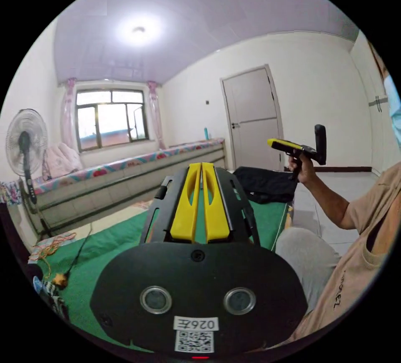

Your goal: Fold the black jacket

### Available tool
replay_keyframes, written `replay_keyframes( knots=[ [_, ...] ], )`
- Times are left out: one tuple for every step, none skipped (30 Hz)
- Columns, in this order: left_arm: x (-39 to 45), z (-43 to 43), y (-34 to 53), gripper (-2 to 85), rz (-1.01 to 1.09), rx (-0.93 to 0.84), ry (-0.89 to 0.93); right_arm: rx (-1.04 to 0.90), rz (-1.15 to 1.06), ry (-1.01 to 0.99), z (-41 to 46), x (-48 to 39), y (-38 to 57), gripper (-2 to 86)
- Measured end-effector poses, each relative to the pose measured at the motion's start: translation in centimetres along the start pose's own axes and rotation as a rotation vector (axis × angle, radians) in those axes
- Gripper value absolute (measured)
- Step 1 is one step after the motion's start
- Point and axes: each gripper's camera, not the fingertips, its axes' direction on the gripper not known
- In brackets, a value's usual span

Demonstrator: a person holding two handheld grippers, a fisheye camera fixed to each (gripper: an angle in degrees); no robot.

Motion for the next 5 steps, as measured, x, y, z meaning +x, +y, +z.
replay_keyframes(
  knots=[
    [-0.4, -4.5, 1.1, -0.8, -0.006, 0.03, -0.053, 0.062, -0.049, -0.043, 0.2, -4.4, -1.3, -0.9],
    [-0.6, -6.8, 1.7, -0.9, -0.013, 0.045, -0.078, 0.147, -0.075, -0.09, 0.5, -8.6, -2.3, -0.9],
    [-1.0, -11.0, 3.1, -0.9, -0.04, 0.085, -0.113, 0.179, -0.071, -0.124, 0.7, -10.6, -2.8, -0.9],
    [-1.5, -14.9, 4.6, -0.9, -0.054, 0.115, -0.119, 0.207, -0.059, -0.217, 1.5, -14.2, -3.8, -0.9],
    [-1.7, -16.8, 5.3, -0.9, -0.065, 0.124, -0.117, 0.2, -0.035, -0.318, 2.8, -17.8, -4.9, -1.0]
  ],
)
